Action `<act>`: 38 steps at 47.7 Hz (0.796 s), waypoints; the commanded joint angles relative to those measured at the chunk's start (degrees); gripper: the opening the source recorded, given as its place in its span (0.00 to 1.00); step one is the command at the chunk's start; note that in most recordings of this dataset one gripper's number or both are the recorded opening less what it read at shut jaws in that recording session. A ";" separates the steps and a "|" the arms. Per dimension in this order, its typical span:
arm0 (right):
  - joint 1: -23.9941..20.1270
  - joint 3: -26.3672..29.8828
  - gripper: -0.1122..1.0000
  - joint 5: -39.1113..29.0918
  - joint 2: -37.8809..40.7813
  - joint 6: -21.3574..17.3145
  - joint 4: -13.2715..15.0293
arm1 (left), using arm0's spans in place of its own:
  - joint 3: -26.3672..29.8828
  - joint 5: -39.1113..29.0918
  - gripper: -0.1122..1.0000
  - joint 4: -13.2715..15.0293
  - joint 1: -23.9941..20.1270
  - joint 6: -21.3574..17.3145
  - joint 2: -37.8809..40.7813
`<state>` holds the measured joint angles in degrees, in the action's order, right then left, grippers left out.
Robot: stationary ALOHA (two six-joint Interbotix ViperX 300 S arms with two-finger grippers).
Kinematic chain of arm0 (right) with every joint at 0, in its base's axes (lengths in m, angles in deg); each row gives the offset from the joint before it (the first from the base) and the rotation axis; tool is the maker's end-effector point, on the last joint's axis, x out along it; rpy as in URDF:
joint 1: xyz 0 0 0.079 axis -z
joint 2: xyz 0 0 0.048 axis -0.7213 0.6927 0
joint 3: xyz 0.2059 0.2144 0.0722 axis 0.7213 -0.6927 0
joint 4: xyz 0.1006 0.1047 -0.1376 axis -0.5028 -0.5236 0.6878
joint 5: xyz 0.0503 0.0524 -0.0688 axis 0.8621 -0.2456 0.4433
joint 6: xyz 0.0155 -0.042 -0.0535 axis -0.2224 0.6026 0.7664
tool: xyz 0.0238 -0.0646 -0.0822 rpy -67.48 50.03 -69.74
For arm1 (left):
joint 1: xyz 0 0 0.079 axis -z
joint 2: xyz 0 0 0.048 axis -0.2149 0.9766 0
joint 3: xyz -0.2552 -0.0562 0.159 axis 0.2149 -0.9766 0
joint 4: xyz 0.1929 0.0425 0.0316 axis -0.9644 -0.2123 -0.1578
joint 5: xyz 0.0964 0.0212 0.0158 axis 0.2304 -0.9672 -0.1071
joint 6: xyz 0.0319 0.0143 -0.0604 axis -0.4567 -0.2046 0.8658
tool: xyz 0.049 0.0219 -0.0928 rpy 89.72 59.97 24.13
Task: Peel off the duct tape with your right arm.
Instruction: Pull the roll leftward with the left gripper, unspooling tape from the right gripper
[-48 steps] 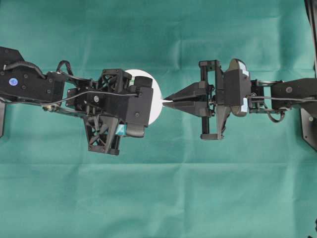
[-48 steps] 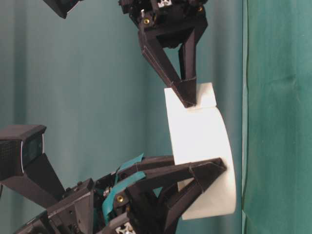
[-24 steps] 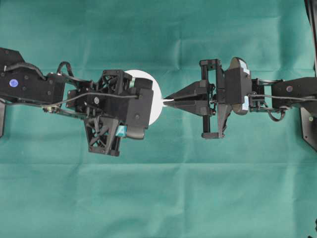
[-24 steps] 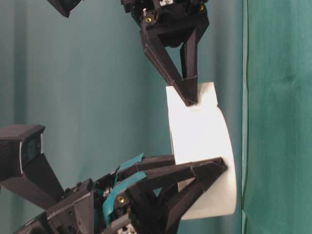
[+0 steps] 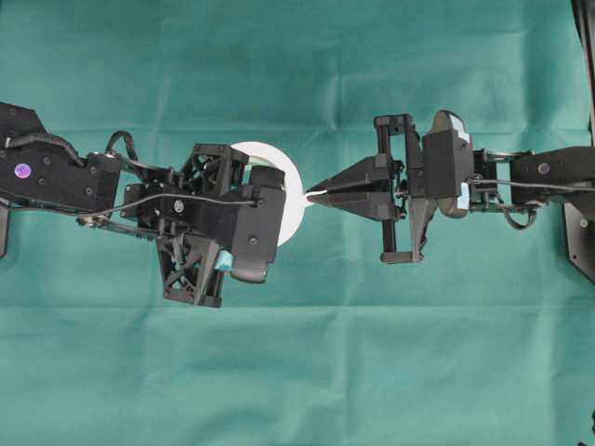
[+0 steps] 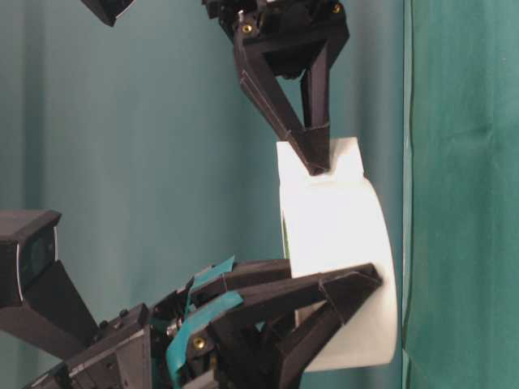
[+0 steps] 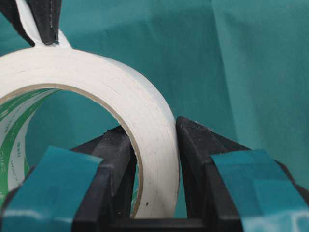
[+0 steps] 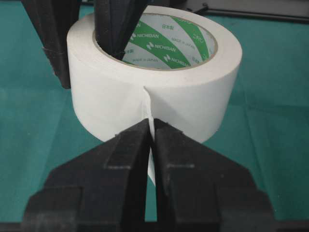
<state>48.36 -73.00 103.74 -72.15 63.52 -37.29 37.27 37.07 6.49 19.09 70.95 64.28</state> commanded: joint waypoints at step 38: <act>3.43 0.18 0.02 0.44 -0.62 0.09 -0.44 | 1.32 0.35 0.30 0.35 11.78 -0.35 -2.55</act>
<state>50.11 -73.26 103.74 -72.24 63.70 -37.29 37.27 37.07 6.49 28.06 70.86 64.19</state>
